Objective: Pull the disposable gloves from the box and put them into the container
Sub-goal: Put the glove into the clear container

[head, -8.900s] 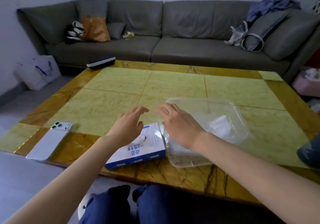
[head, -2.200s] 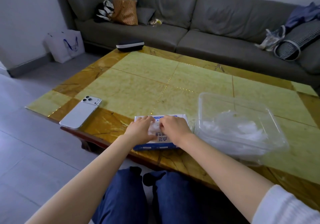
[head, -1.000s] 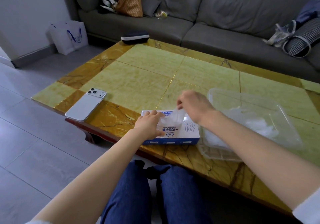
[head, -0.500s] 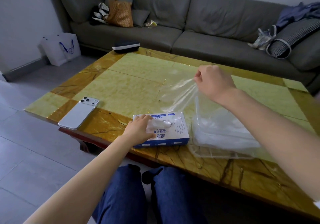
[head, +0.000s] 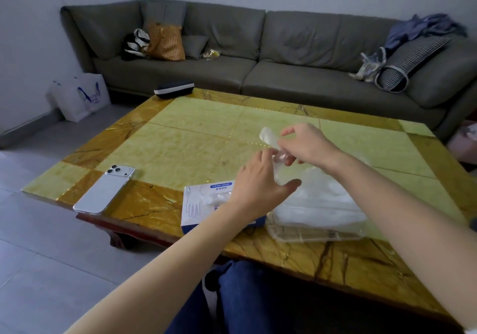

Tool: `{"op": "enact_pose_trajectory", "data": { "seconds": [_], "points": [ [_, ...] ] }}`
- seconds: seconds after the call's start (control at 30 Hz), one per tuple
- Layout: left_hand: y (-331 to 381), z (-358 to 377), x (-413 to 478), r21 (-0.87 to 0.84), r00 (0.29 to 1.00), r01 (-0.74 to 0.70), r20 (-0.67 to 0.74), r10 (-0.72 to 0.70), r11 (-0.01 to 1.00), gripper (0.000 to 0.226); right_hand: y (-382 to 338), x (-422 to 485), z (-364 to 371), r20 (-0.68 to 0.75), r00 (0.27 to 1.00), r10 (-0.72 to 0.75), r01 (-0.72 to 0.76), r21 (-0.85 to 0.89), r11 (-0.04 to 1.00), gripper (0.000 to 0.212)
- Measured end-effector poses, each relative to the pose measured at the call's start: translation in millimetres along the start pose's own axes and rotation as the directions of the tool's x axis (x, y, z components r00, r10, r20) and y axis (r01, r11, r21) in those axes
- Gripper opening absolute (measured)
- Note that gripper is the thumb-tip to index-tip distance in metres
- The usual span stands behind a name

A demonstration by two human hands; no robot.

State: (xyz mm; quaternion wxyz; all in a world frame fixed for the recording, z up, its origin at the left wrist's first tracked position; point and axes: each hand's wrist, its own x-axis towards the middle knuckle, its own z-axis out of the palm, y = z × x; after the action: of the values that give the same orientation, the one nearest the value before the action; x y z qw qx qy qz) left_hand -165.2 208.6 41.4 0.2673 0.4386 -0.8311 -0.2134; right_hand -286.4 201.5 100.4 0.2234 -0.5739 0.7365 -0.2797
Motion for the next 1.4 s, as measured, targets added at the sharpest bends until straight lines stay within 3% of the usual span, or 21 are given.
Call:
{"op": "enact_pose_trajectory", "data": {
  "seconds": [0.1, 0.17, 0.23, 0.33, 0.4, 0.5, 0.57, 0.67, 0.73, 0.83, 0.93, 0.97, 1.03, 1.1, 1.17, 1.3, 1.4],
  "points": [
    [-2.2, -1.4, 8.7, -0.033, 0.998, 0.029, -0.062, -0.031, 0.999, 0.028, 2.9, -5.1, -0.7, 0.109, 0.994, -0.004, -0.011, 0.136, 0.991, 0.029],
    [-9.1, -6.7, 13.7, -0.148, 0.995, 0.084, -0.036, -0.090, 0.985, 0.017, 7.5, -5.0, -4.6, 0.071, 0.997, -0.037, 0.020, 0.226, 0.974, 0.046],
    [-14.6, -12.9, 17.5, -0.257, 0.992, 0.129, 0.023, -0.127, 0.958, 0.016, 13.3, -4.2, -12.7, 0.058, 0.987, -0.149, 0.137, 0.175, 0.975, 0.063],
    [-15.7, -21.5, 22.5, -0.327, 0.987, 0.125, 0.140, -0.083, 0.937, 0.021, 19.8, -5.6, -18.2, 0.329, 0.902, -0.280, 0.296, 0.002, 0.955, 0.075],
    [-12.9, -26.7, 25.8, -0.341, 0.971, 0.108, 0.236, -0.026, 0.934, 0.026, 22.0, -5.8, -14.5, 0.430, 0.853, -0.297, 0.334, -0.012, 0.943, 0.061],
    [-12.1, -37.5, 30.5, -0.282, 0.944, 0.092, 0.330, 0.006, 0.955, 0.018, 23.5, -5.7, -11.8, 0.424, 0.865, -0.268, 0.296, -0.001, 0.955, 0.037],
    [-16.3, -47.7, 34.0, -0.238, 0.947, 0.084, 0.321, -0.003, 0.968, 0.017, 24.9, -5.9, -14.6, 0.422, 0.878, -0.226, 0.268, -0.040, 0.963, 0.023],
    [-29.6, -60.3, 45.5, -0.121, 0.982, 0.119, 0.163, -0.098, 0.986, 0.021, 31.1, -4.2, -19.4, 0.386, 0.901, -0.200, 0.243, -0.066, 0.968, 0.014],
    [-34.8, -66.8, 49.4, -0.113, 0.992, 0.111, 0.065, -0.104, 0.987, 0.023, 33.6, -4.2, -19.8, 0.377, 0.910, -0.175, 0.224, -0.090, 0.970, 0.019],
    [-21.9, -63.6, 47.7, -0.148, 0.981, 0.017, 0.195, 0.013, 0.989, 0.043, 39.0, -1.4, -18.1, 0.379, 0.916, -0.131, 0.187, -0.114, 0.976, 0.032],
    [-5.7, -45.0, 44.8, -0.041, 0.944, -0.040, 0.327, 0.052, 0.998, 0.069, 39.8, -0.3, -16.5, 0.410, 0.903, -0.127, 0.200, -0.140, 0.970, 0.016],
    [-4.0, -39.7, 46.6, 0.053, 0.946, -0.088, 0.317, 0.067, 0.995, 0.067, 40.4, -0.1, -17.1, 0.419, 0.899, -0.125, 0.202, -0.144, 0.969, 0.014],
    [-5.6, -36.0, 55.3, 0.177, 0.944, -0.161, 0.315, 0.099, 0.971, 0.042, 44.5, 0.0, -20.6, 0.423, 0.898, -0.125, 0.204, -0.146, 0.968, 0.017],
    [-7.4, -34.6, 66.8, 0.157, 0.928, -0.159, 0.359, 0.093, 0.975, 0.018, 52.1, 1.6, -27.0, 0.382, 0.917, -0.115, 0.197, -0.183, 0.963, 0.020],
    [-4.0, -32.6, 76.0, 0.117, 0.923, -0.129, 0.378, 0.076, 0.985, 0.018, 59.3, 6.6, -34.0, 0.297, 0.949, -0.108, 0.178, -0.220, 0.959, 0.019],
    [18.0, -26.1, 98.0, 0.124, 0.970, -0.130, 0.221, 0.101, 0.984, 0.027, 64.8, 21.5, -54.3, 0.093, 0.988, -0.121, 0.142, -0.272, 0.952, 0.031],
    [38.2, -28.8, 112.6, 0.108, 0.977, -0.210, 0.062, 0.204, 0.972, 0.029, 63.9, 30.7, -73.1, -0.141, 0.959, -0.244, 0.173, -0.390, 0.904, 0.032]
  ]
}}
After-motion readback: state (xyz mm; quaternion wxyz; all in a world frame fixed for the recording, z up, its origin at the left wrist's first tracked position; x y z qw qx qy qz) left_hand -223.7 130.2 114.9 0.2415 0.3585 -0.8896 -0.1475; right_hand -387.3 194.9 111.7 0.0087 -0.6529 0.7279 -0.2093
